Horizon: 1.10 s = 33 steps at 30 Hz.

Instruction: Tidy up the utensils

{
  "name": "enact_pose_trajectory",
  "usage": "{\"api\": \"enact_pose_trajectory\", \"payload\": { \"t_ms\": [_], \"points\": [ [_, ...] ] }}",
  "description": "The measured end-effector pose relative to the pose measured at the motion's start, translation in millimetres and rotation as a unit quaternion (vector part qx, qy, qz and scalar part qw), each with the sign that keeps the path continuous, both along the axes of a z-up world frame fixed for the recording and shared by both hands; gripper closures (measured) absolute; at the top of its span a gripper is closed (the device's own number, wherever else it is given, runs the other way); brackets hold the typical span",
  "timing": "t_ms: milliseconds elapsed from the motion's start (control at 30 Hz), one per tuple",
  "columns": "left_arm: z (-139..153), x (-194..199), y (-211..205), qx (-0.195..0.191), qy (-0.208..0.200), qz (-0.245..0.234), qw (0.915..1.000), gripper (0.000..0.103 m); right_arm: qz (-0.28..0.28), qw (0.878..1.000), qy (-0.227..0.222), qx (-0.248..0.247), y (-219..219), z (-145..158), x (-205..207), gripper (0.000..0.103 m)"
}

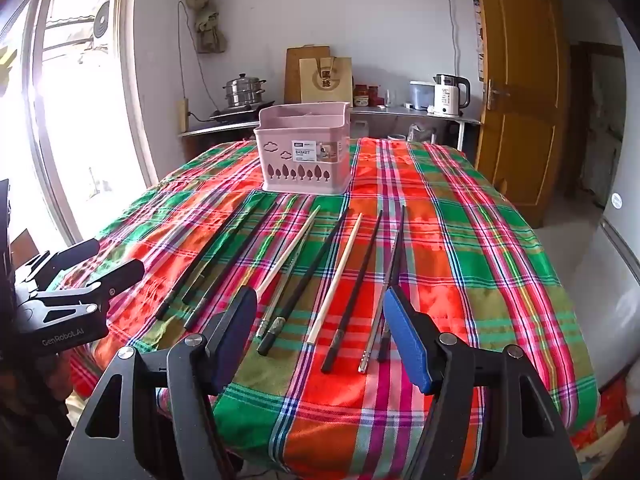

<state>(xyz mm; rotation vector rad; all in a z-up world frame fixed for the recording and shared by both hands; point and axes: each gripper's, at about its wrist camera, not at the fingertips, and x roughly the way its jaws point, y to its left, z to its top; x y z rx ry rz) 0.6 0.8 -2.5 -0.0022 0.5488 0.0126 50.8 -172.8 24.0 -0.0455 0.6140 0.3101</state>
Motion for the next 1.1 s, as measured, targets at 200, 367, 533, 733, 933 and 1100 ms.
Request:
{"api": "enact_pose_trajectory", "payload": {
  "t_ms": [200,367,533,733,933,1100],
  "points": [
    [3.5,-2.8,2.9,-0.007,-0.004,0.001,1.0,0.009,0.0,1.0,-0.005,0.001,-1.9,3.5,-1.9,0.037],
    [4.8,-3.8,2.0,-0.008,-0.004,0.001,1.0,0.009,0.0,1.0,-0.005,0.0,-1.7,4.7,-2.1,0.037],
    [5.1,-4.2,1.6,-0.008,-0.004,0.001,1.0,0.009,0.002,1.0,-0.005,-0.002,-0.6,5.7,-2.7,0.037],
    [6.1,-5.6,1.0,-0.009,-0.004,0.0,0.9999,0.009,0.002,1.0,-0.005,-0.003,-0.3,4.7,-2.3,0.037],
    [6.8,-5.6,1.1,-0.009,-0.004,0.0,0.9999,0.009,0.002,1.0,-0.005,-0.003,-0.1,4.8,-1.9,0.037],
    [9.1,-7.2,0.9,-0.011,-0.006,-0.003,0.9999,0.009,0.003,1.0,-0.006,-0.004,1.0,5.5,-1.4,0.037]
  ]
}}
